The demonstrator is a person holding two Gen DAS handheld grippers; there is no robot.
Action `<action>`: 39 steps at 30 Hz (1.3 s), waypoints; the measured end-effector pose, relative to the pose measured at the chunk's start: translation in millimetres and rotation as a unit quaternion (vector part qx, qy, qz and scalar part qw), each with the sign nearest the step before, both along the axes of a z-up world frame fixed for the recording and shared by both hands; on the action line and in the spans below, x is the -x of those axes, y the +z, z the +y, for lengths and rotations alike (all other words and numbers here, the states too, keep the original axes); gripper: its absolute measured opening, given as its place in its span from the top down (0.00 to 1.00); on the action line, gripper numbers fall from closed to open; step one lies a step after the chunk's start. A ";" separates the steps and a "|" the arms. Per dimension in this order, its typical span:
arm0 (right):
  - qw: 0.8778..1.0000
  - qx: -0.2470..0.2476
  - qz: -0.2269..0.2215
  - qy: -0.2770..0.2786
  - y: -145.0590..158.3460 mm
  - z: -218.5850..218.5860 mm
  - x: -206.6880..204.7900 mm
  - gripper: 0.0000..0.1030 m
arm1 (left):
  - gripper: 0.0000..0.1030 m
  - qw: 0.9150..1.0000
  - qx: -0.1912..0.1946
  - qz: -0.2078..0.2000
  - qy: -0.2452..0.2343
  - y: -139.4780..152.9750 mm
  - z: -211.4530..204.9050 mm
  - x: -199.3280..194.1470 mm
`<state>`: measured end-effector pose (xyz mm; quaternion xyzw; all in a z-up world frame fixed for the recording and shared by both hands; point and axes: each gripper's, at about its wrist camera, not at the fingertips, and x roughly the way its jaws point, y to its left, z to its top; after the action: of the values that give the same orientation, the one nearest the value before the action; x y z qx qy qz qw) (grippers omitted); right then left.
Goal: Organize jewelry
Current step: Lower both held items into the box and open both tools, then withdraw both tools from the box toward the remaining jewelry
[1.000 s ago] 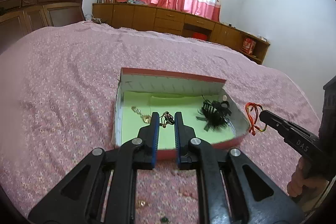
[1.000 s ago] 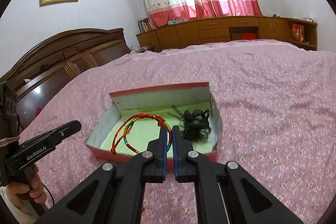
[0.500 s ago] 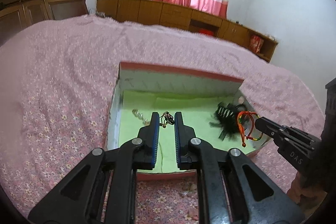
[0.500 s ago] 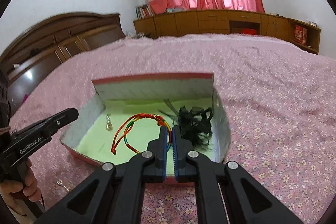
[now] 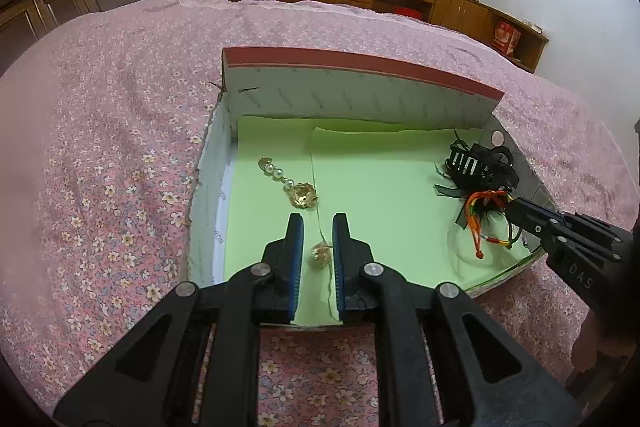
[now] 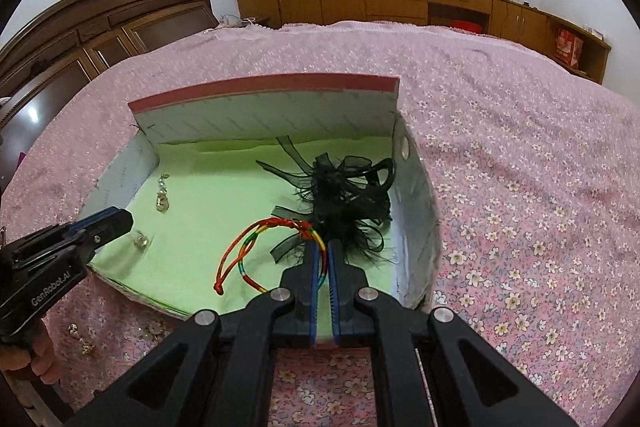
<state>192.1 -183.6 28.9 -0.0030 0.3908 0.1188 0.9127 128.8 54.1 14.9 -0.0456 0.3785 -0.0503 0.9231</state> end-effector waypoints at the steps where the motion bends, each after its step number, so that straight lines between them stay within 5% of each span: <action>1: 1.000 -0.002 0.000 0.000 -0.1 -0.2 -0.3 0.94 | 0.93 1.000 -0.002 0.002 0.000 -0.3 -0.3 -0.4; 5: 1.000 -0.015 0.003 -0.002 -0.1 -4.1 -0.6 0.93 | 0.92 1.000 -0.009 0.005 0.000 -1.8 -6.8 -5.6; 12: 0.999 -0.036 -0.011 -0.007 10.9 -11.2 8.5 0.74 | 0.86 1.000 0.001 0.006 0.004 3.1 -4.5 -0.6; 39: 0.992 -0.103 -0.080 0.000 71.6 -26.5 76.9 0.69 | 0.81 0.999 0.007 -0.033 -0.010 62.9 15.4 64.0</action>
<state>115.2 -210.1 100.5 0.0814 0.3025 0.1573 0.9366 64.9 69.5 77.8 -0.0464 0.3478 -0.0637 0.9343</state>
